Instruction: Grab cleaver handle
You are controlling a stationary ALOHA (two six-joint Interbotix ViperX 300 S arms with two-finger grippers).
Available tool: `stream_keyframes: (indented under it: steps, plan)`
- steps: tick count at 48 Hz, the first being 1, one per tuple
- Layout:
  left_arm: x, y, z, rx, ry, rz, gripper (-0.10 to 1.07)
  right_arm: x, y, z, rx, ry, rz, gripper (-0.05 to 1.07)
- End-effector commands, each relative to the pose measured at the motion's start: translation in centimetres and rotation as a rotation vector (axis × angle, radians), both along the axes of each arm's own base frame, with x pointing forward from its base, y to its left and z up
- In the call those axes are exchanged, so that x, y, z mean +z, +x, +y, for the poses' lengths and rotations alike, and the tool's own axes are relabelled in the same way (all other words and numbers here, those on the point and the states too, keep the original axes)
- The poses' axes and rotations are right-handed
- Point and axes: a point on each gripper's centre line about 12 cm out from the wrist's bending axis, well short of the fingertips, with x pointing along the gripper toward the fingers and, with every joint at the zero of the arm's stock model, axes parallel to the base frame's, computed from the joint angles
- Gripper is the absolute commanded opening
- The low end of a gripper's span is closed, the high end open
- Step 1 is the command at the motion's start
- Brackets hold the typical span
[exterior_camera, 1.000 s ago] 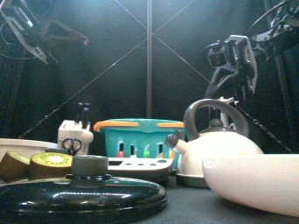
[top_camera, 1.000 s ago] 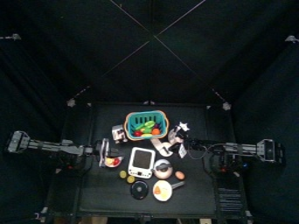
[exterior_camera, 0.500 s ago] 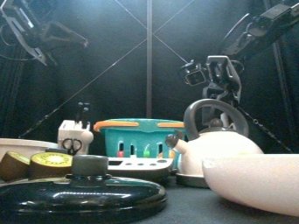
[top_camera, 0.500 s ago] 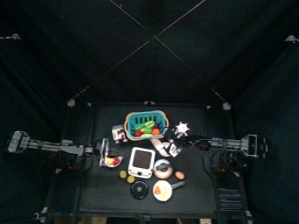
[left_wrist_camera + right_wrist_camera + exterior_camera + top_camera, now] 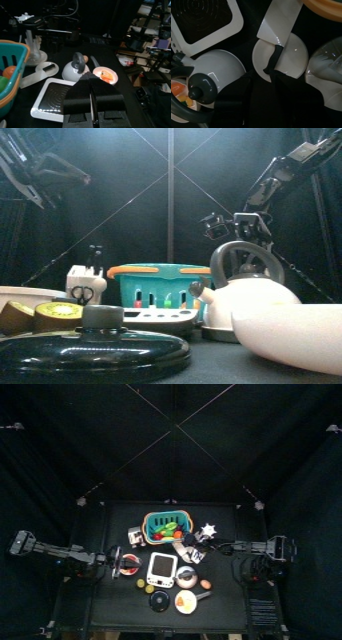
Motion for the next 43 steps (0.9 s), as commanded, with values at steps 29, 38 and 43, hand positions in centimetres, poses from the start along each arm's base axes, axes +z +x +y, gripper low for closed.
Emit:
stream_keyframes:
  steps: [29, 38, 43]
  plan:
    - [0.9, 0.3, -0.3, -0.009, -0.003, -0.032, 0.16, -1.4, 0.9, -1.3, -0.022, -0.001, 0.031, 0.73]
    - [0.7, 0.2, -0.3, -0.009, 0.001, -0.029, 0.15, -2.6, 1.9, -1.6, -0.026, 0.013, 0.060, 0.73]
    - [0.7, 0.2, -0.2, -0.008, 0.001, -0.029, 0.15, -3.1, 2.3, -1.7, -0.025, 0.017, 0.070, 0.73]
